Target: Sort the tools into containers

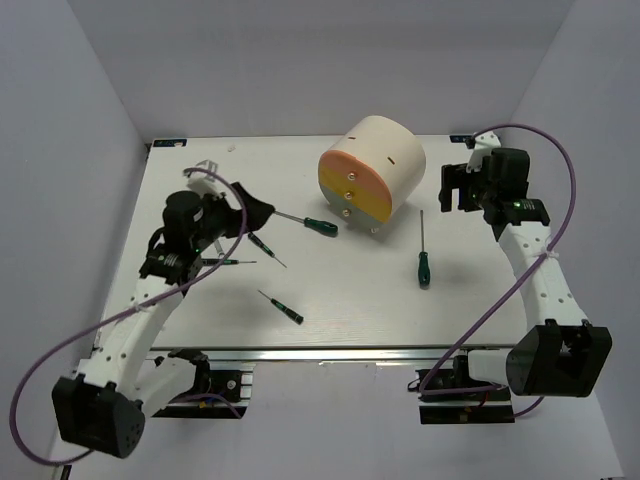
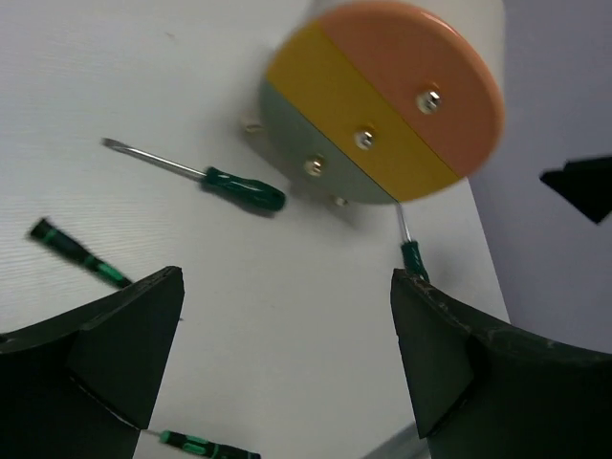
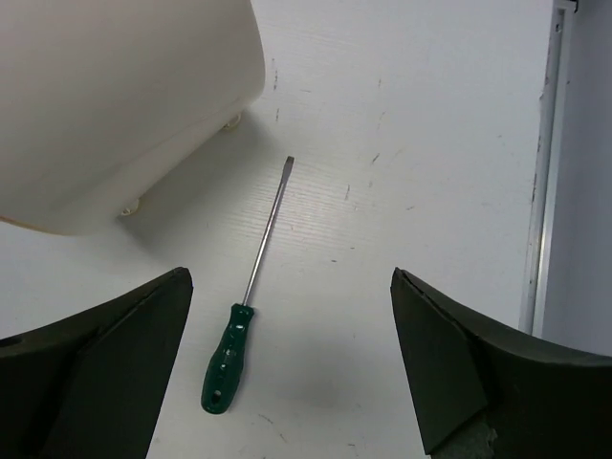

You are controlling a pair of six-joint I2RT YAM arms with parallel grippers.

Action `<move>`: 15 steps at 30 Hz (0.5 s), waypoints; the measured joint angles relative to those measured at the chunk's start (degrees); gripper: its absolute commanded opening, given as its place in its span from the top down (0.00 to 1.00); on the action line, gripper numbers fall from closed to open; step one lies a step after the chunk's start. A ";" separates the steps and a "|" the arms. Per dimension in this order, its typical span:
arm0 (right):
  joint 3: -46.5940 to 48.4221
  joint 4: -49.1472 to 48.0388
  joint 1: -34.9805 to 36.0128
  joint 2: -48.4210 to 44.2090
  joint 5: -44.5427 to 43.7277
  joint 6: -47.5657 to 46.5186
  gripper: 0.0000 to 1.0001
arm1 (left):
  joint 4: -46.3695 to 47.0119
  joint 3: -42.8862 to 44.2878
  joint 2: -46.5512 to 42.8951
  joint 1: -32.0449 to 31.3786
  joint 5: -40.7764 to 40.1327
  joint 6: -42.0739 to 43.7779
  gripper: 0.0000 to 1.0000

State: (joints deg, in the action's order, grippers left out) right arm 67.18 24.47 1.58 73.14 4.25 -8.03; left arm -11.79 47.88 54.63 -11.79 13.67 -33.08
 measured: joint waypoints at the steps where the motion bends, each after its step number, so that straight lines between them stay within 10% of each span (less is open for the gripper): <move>1: 0.59 0.35 -0.07 -0.33 -0.15 0.09 0.11 | 0.81 0.79 1.75 -2.21 0.96 0.09 0.02; 9: 0.39 3.19 0.04 -4.26 11.02 -11.52 0.11 | 7.10 9.22 14.60 -11.76 2.19 1.20 0.12; 15: 1.79 5.14 5.01 -6.93 19.32 -20.63 0.11 | 9.18 18.40 25.40 -14.56 2.36 2.56 0.71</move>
State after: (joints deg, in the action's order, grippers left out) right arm 68.97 29.61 6.59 66.22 23.57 -28.67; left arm -2.61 66.28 80.03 -26.35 16.03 -30.52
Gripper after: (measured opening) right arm 0.895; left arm 0.382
